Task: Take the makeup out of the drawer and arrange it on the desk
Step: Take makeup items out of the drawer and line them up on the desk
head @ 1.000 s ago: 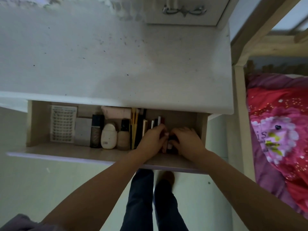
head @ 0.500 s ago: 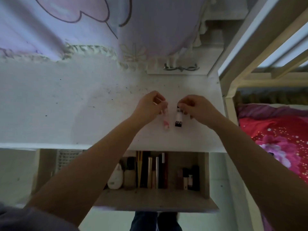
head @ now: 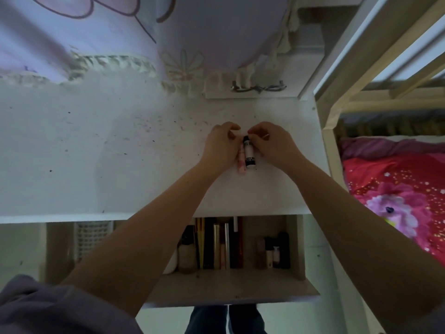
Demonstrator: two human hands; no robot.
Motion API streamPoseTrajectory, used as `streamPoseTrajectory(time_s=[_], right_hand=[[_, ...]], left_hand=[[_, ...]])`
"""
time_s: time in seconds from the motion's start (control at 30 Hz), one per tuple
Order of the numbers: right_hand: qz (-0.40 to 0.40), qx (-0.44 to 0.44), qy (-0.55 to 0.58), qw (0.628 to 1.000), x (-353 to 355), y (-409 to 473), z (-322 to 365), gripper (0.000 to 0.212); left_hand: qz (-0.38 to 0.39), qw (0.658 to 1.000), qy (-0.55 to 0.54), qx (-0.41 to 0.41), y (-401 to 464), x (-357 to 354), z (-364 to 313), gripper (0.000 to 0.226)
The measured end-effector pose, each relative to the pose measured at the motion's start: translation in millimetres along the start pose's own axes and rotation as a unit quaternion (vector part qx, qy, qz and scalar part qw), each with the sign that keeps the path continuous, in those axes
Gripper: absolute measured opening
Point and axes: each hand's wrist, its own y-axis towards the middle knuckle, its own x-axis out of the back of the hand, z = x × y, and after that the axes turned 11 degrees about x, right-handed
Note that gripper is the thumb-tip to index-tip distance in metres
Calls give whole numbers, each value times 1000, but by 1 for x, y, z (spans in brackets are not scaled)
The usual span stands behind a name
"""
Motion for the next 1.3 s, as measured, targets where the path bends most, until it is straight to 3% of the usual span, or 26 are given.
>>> streamPoseTrajectory(time_s=[0.13, 0.23, 0.27, 0.37, 0.47, 0.63, 0.8, 0.93, 1.0, 1.13, 1.23, 1.3], right_hand=[[-4, -14, 17, 1000, 10, -17, 4, 26], [-53, 73, -21, 996, 19, -62, 8, 21], [-52, 122, -20, 991, 17, -86, 7, 19], [81, 166, -38, 982, -15, -163, -14, 18], [239, 67, -139, 959, -58, -199, -50, 28], [268, 26, -294, 917, -87, -192, -86, 47], [299, 54, -361, 882, -94, -193, -90, 41], [273, 74, -359, 890, -91, -195, -92, 35], [262, 88, -341, 899, -87, -194, -89, 31], [229, 109, -244, 936, -77, -196, -75, 20], [200, 122, -154, 960, -63, -194, -67, 17], [250, 134, -171, 944, -56, -190, -66, 25]], left_hand=[[-11, 1000, 12, -1, -21, 7, 5, 37], [-46, 995, -10, -93, -68, 13, 28, 17], [-25, 991, -13, -134, -88, 10, 43, 9], [108, 977, 102, -153, -138, -14, 98, 16], [124, 956, 233, -128, -141, -51, 136, 30], [53, 912, 390, -118, -111, -90, 156, 54], [45, 876, 462, -127, -109, -101, 170, 60], [-16, 882, 436, -177, -112, -93, 165, 45], [-13, 896, 413, -161, -111, -87, 159, 41], [70, 976, 197, -55, -119, -77, 147, 34], [82, 991, 87, -64, -135, -58, 133, 22], [63, 990, 75, -102, -141, -39, 123, 17]])
